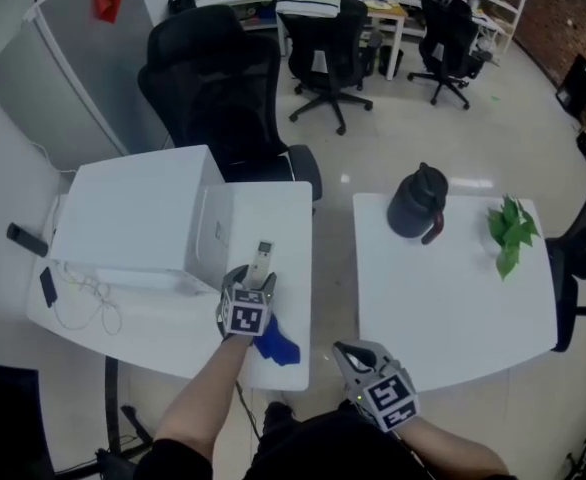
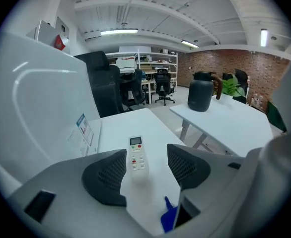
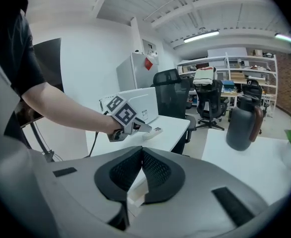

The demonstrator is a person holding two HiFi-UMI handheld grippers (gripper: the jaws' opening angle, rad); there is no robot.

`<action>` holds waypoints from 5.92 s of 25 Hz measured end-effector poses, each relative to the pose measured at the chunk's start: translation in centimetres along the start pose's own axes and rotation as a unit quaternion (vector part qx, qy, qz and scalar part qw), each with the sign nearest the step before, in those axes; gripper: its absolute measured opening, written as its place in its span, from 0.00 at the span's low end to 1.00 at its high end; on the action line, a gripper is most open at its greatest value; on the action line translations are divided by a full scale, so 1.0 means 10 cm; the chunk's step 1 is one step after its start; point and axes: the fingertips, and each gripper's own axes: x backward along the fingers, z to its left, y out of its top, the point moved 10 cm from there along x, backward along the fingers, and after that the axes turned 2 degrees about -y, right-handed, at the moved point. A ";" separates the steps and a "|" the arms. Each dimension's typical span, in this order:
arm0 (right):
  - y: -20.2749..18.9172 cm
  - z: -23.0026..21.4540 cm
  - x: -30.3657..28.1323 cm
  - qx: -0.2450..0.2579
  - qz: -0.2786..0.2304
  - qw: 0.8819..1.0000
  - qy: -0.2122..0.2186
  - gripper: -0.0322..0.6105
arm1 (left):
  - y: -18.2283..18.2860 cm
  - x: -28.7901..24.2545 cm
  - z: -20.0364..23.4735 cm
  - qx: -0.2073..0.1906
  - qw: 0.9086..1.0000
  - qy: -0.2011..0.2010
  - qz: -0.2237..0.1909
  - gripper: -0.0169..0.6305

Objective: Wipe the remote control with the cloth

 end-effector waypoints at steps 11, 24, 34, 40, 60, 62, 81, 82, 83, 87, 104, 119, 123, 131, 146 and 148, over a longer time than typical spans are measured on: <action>-0.08 -0.13 -0.02 -0.012 0.023 1.000 -0.004 0.07 | -0.13 -0.65 0.17 0.036 0.997 0.002 0.066 0.43; -0.08 -0.14 -0.04 -0.019 0.023 1.000 -0.001 0.07 | -0.19 -0.66 0.14 0.022 0.997 -0.013 0.071 0.35; 0.05 -0.02 -0.31 -0.009 0.024 0.999 0.024 0.09 | 0.09 0.21 -0.07 -0.024 0.998 -0.038 -0.038 0.35; 0.07 0.22 -0.74 0.006 0.045 0.997 0.063 0.26 | 0.15 1.06 -0.20 -0.049 0.994 -0.053 -0.084 0.35; -0.42 0.56 -2.02 0.035 0.181 0.980 0.071 0.43 | -0.28 2.19 -0.29 -0.133 0.987 0.003 -0.094 0.35; -0.44 0.56 -2.01 0.039 0.182 0.980 0.064 0.36 | -0.29 2.22 -0.29 -0.139 0.986 0.007 -0.092 0.35; 1.10 0.45 -0.33 0.115 -0.069 0.987 0.087 0.23 | -0.12 2.10 -0.49 -0.277 0.956 0.040 -0.090 0.35; 1.20 0.56 -0.28 0.137 -0.071 0.982 0.107 0.23 | -0.08 2.10 -0.52 -0.286 0.953 0.042 -0.090 0.35; 1.26 0.67 -0.25 0.153 -0.068 0.978 0.127 0.23 | -0.04 2.09 -0.56 -0.295 0.950 0.042 -0.091 0.35; 1.29 0.96 -0.27 0.185 -0.034 0.966 0.176 0.23 | 0.06 2.08 -0.75 -0.339 0.934 0.039 -0.106 0.35; 1.34 0.40 -0.04 0.183 -0.014 0.982 0.050 0.21 | 0.10 2.30 -0.96 -0.392 0.903 0.019 -0.175 0.34; 1.42 0.88 0.01 0.165 -0.008 0.968 0.189 0.21 | 0.16 2.35 -1.03 -0.399 0.896 0.005 -0.194 0.35; 1.42 0.68 0.06 0.150 -0.012 0.976 0.160 0.22 | 0.14 2.42 -1.06 -0.408 0.890 0.004 -0.206 0.35; 1.42 0.20 0.16 0.119 -0.030 0.987 0.106 0.21 | 0.12 2.46 -1.04 -0.394 0.894 -0.002 -0.213 0.35; 1.01 0.33 0.19 -0.143 -0.201 0.928 0.278 0.21 | 0.18 2.12 -0.30 0.504 0.663 -0.410 -0.372 0.35; 0.92 0.48 0.09 -0.129 -0.174 0.931 0.292 0.21 | 0.18 2.09 -0.34 0.508 0.653 -0.430 -0.363 0.35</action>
